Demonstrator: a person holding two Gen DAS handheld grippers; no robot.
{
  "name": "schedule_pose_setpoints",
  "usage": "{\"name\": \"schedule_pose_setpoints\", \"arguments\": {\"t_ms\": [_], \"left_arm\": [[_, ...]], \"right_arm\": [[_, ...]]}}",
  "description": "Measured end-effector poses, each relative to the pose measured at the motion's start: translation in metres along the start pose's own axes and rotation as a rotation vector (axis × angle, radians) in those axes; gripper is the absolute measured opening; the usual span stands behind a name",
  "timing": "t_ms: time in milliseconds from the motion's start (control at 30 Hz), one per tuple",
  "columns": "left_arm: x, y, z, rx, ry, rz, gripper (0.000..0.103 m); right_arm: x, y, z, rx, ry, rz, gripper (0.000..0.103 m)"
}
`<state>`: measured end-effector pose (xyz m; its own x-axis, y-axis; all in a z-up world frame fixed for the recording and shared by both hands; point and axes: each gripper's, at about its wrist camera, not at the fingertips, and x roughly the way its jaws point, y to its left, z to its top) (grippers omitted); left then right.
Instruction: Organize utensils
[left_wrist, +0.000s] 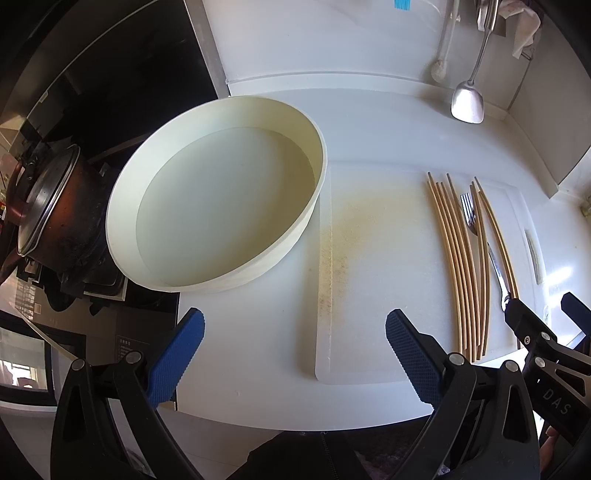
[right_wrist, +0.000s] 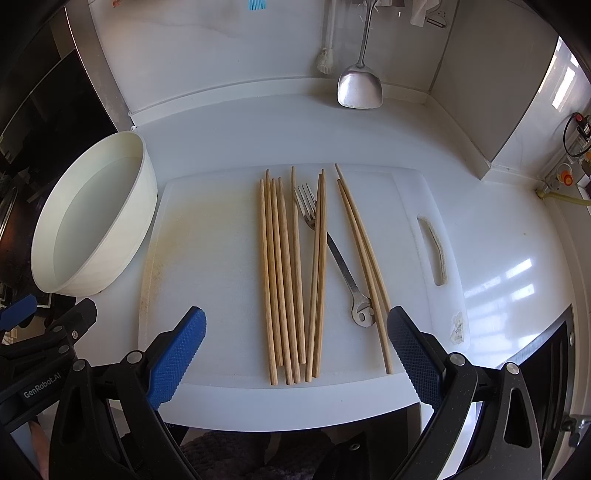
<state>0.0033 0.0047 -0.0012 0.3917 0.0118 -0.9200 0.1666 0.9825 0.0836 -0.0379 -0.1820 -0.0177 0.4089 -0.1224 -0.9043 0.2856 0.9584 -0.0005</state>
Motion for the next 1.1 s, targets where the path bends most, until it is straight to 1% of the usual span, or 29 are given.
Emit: {"name": "schedule_pose_setpoints", "arguments": {"t_ms": [733, 933, 1100], "left_arm": [[0.0, -0.001, 0.0, 0.001, -0.001, 0.001, 0.097], [0.0, 0.006, -0.001, 0.0, 0.0, -0.002, 0.097], [0.002, 0.012, -0.002, 0.018, 0.0, -0.013, 0.097]], "right_arm": [[-0.001, 0.001, 0.001, 0.0, 0.0, 0.0, 0.094], [-0.002, 0.0, 0.001, 0.008, -0.004, 0.004, 0.094], [-0.001, 0.003, 0.003, 0.03, -0.012, 0.003, 0.094]]}}
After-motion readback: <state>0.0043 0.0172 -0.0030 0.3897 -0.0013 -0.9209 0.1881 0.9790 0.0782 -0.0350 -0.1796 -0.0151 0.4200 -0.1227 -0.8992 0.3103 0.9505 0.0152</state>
